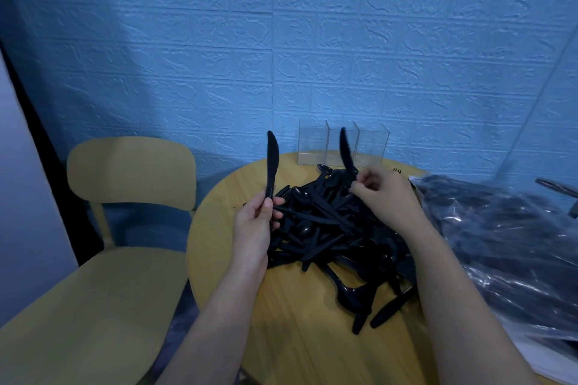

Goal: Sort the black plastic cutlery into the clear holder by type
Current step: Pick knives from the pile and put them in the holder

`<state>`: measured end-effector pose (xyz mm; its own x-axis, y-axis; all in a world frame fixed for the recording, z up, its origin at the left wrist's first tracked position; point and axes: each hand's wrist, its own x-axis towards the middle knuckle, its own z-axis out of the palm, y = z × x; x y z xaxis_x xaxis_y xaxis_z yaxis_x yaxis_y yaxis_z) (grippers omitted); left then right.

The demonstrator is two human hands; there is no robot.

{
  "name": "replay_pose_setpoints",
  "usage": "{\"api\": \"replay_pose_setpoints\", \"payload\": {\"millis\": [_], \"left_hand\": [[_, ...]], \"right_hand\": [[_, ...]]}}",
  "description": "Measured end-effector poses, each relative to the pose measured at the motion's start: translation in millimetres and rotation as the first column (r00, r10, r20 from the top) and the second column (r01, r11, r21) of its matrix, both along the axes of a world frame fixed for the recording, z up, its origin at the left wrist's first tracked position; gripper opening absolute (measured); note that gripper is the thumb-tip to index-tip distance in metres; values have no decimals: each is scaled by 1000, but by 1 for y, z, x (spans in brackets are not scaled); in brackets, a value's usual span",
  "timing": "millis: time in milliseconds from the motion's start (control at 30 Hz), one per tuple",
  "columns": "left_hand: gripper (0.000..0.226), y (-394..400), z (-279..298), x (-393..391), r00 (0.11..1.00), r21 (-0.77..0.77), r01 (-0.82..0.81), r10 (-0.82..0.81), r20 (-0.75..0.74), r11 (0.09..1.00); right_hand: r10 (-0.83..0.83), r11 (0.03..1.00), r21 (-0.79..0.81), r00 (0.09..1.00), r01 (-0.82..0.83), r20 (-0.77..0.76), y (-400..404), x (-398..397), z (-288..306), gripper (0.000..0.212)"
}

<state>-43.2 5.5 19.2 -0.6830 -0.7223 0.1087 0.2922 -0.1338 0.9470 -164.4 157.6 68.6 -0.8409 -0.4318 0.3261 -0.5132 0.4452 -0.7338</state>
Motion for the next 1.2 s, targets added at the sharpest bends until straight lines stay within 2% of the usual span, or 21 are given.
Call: {"api": "replay_pose_setpoints", "payload": {"millis": [100, 200, 267, 367, 433, 533, 600, 667, 867, 1033, 1133, 1200], "left_hand": [[29, 2, 0, 0, 999, -14, 49, -49, 17, 999], [29, 4, 1, 0, 994, -32, 110, -110, 15, 993], [28, 6, 1, 1, 989, -43, 149, -149, 17, 988], [28, 9, 2, 1, 981, -49, 195, -194, 24, 980], [30, 10, 3, 1, 973, -63, 229, -228, 24, 971], [30, 13, 5, 3, 958, -87, 288, -286, 34, 954], [30, 14, 6, 4, 943, -47, 334, -333, 31, 941], [29, 14, 7, 5, 930, 3, 366, -366, 17, 931], [29, 15, 7, 3, 911, 27, 409, -410, 39, 912], [28, 11, 6, 4, 941, 16, 334, -334, 52, 942], [27, 9, 6, 3, 966, -19, 253, -251, 69, 967], [28, 7, 6, 3, 975, -5, 212, -212, 61, 977]], "right_hand": [[213, 955, -246, 958, -164, 190, -7, 11, 5, 16], [373, 889, -375, 892, -264, 255, -14, 21, 7, 13], [388, 875, -407, 882, -262, 268, -20, 27, 6, 17], [390, 869, -422, 883, -258, 263, -31, 36, 2, 9], [391, 867, -432, 878, -251, 276, -36, 38, -3, 16], [279, 930, -293, 945, -221, 172, -39, 36, -10, 23], [184, 968, -190, 979, -166, 82, -40, 34, -13, 25], [148, 976, -166, 988, -138, 52, -39, 33, -14, 22], [135, 987, -90, 991, -135, 1, -39, 33, -13, 23], [-25, 999, -22, 998, 24, -56, -15, 11, -7, 19], [-88, 980, 173, 993, 100, -77, -4, -3, -16, 16], [-72, 955, 286, 996, 82, -46, -4, -4, -20, 18]]}}
